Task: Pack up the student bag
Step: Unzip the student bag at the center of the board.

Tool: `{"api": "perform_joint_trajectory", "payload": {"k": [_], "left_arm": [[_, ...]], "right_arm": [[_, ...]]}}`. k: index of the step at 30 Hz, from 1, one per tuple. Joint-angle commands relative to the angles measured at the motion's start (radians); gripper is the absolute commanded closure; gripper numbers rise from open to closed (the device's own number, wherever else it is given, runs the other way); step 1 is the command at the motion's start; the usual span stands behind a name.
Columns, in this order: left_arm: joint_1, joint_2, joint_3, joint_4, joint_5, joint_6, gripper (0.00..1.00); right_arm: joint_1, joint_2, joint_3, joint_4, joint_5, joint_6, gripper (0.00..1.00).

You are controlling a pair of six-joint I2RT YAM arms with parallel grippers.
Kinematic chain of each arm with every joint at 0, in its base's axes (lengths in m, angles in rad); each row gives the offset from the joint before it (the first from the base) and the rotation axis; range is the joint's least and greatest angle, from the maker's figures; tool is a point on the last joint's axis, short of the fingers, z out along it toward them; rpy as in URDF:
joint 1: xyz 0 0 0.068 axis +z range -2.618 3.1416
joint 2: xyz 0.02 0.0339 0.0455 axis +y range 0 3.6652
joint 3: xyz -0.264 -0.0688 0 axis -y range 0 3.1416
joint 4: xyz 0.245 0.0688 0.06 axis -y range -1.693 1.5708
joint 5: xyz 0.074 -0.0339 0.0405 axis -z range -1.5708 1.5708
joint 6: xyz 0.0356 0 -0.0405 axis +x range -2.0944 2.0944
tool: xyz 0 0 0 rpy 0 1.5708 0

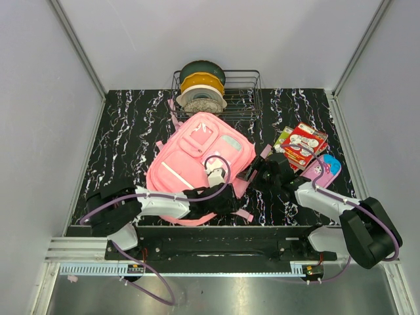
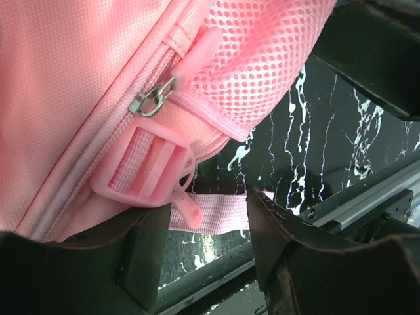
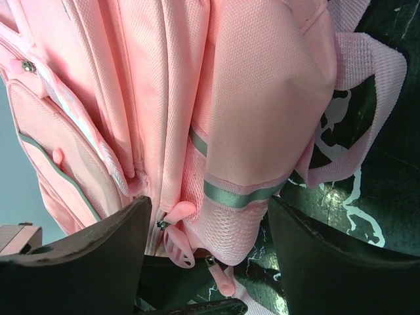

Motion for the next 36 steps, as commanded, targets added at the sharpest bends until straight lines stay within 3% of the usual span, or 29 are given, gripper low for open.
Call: {"api": "perform_joint_trajectory", "payload": {"k": [1, 14, 19, 21, 22, 25, 26, 36], "left_arm": [[0.009, 0.027, -0.03, 0.028, 0.009, -0.04, 0.46], [0.018, 0.088, 0.016, -0.043, -0.028, -0.075, 0.7], [0.023, 0.105, 0.032, -0.063, -0.03, -0.07, 0.72], [0.023, 0.107, 0.032, -0.058, -0.03, -0.067, 0.64], [0.023, 0.107, 0.037, -0.067, -0.037, -0.067, 0.47], [0.023, 0.104, 0.051, -0.093, -0.042, -0.066, 0.4], [0.023, 0.102, 0.054, -0.095, -0.042, -0.066, 0.33], [0.022, 0.09, 0.019, -0.073, -0.031, -0.072, 0.33]], "right_arm": [[-0.002, -0.004, 0.021, 0.061, -0.031, -0.014, 0.23], [-0.002, -0.036, 0.024, 0.05, -0.032, -0.026, 0.24], [-0.001, -0.037, 0.021, 0.045, -0.034, -0.03, 0.24], [-0.002, -0.038, 0.017, 0.044, -0.032, -0.03, 0.23], [-0.002, -0.04, 0.015, 0.045, -0.034, -0.03, 0.23], [-0.002, -0.046, 0.01, 0.027, -0.054, -0.03, 0.23], [-0.002, -0.061, 0.009, 0.013, -0.06, -0.032, 0.23], [-0.002, -0.358, -0.101, -0.201, -0.085, 0.022, 0.21]]}}
